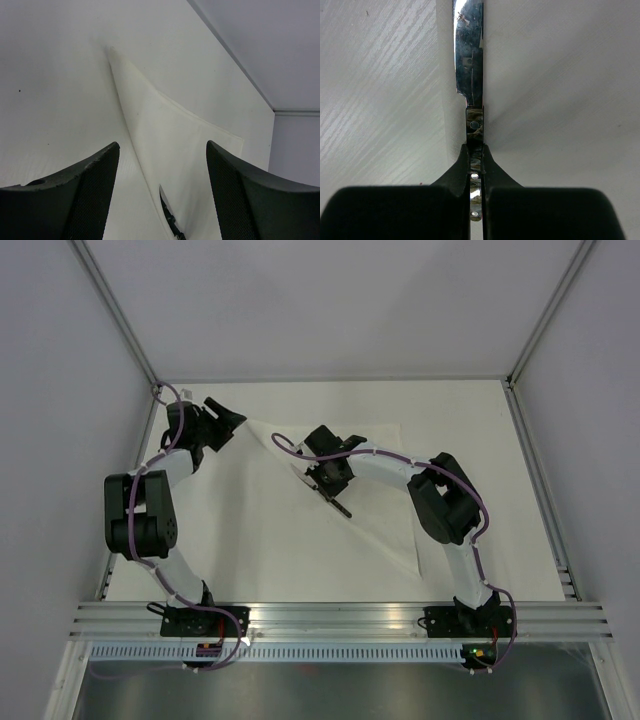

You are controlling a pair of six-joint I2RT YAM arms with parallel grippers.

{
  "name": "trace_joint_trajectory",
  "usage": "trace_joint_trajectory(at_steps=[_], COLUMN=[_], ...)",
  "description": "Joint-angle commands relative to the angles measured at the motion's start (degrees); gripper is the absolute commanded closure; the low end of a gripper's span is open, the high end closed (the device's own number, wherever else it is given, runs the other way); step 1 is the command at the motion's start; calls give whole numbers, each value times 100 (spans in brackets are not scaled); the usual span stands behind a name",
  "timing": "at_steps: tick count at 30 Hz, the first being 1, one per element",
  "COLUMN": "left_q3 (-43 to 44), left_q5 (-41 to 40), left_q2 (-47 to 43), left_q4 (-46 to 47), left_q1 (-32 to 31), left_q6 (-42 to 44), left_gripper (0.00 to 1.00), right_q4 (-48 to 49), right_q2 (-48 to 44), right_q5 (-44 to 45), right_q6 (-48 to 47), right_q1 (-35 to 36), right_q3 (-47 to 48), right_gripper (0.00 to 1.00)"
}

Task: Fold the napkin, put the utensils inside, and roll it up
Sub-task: Place the knife on the napkin.

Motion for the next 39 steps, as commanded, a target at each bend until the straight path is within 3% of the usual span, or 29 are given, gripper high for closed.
trace_joint_trajectory(at_steps=[1, 6, 11, 18, 19, 26, 33, 39], left_q3=[0, 35, 123, 210, 219, 368, 659, 887], left_q5=[20, 38, 73, 143, 143, 152, 152, 275], left_q2=[148, 324, 596, 843, 869, 1168, 1528, 1897], left_q4=[359, 474, 553, 737, 764, 896, 869, 1150], left_q1=[26, 26, 26, 26, 26, 26, 17, -1], left_q6=[-10, -1, -88, -203, -203, -247, -212, -291], left_gripper=[23, 22, 22, 22, 22, 23, 25, 27], right_q4=[87, 78, 78, 78, 78, 78, 34, -18], right_q2=[114, 97, 70, 35, 44, 18, -70, -211], right_q5=[-141, -150, -167, -176, -185, -202, -281, -369], right_q6=[106, 106, 106, 106, 106, 106, 106, 106], right_q1=[17, 17, 17, 9, 8, 0, -35, -132], right_q3=[-82, -82, -108, -144, -144, -144, -47, 85], right_gripper=[100, 100, 92, 93, 88, 83, 72, 70])
